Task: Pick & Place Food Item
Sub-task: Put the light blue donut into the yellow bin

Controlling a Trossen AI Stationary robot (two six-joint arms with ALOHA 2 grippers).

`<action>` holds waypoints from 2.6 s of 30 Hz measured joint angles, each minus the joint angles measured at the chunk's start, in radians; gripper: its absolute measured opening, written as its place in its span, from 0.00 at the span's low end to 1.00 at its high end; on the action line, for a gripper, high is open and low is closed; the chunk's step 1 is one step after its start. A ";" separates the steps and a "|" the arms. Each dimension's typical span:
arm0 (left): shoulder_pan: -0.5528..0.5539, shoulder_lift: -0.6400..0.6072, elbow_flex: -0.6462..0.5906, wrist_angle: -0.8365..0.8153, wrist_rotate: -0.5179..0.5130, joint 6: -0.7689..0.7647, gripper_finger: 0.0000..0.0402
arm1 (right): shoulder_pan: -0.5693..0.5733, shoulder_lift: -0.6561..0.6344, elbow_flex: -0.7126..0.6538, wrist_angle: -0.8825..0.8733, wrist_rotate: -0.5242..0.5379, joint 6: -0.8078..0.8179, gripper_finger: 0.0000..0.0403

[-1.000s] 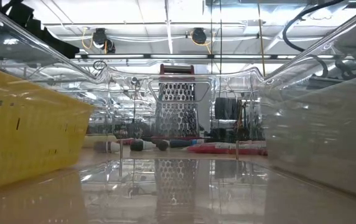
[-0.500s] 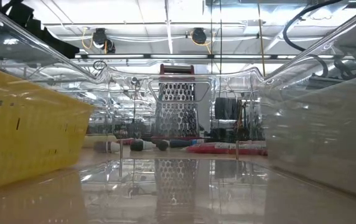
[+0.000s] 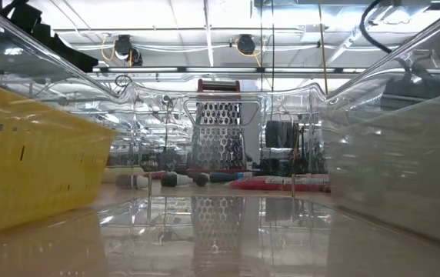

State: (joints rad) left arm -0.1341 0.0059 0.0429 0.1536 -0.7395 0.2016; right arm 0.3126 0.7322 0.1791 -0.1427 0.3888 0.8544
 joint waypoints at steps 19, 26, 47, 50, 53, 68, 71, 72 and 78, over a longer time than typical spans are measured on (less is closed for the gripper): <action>0.000 0.000 0.000 0.000 0.000 0.000 0.62 | 0.003 -0.156 0.000 0.343 -0.005 -0.348 0.28; 0.000 0.000 0.000 0.002 0.000 0.000 0.62 | 0.003 -0.156 0.001 0.502 -0.090 -0.479 0.28; 0.034 0.485 -0.001 0.444 0.384 -0.643 0.62 | 0.003 0.088 0.003 0.951 -0.250 -0.670 0.28; 0.034 0.675 -0.001 0.706 0.491 -0.591 0.62 | 0.003 0.154 0.003 1.052 -0.229 -0.687 0.28; 0.034 0.859 0.024 0.855 0.511 -0.585 0.62 | 0.003 0.221 0.003 1.136 -0.229 -0.689 0.28; 0.035 1.545 0.573 0.809 0.531 -0.555 0.62 | 0.003 0.425 0.004 1.318 -0.191 -0.816 0.28; 0.035 1.629 0.694 0.725 0.531 -0.506 0.62 | 0.004 0.430 0.005 1.304 -0.092 -0.918 0.28; 0.034 1.652 0.731 0.690 0.531 -0.484 0.62 | 0.004 0.430 0.005 1.303 -0.058 -0.957 0.28; 0.032 1.752 0.891 0.578 0.532 -0.438 0.62 | 0.004 0.430 0.006 1.271 0.123 -1.063 0.28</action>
State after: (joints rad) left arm -0.1017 1.7575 0.9336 0.7316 -0.2077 -0.2360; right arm 0.3164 1.1621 0.1848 1.1288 0.5114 -0.2086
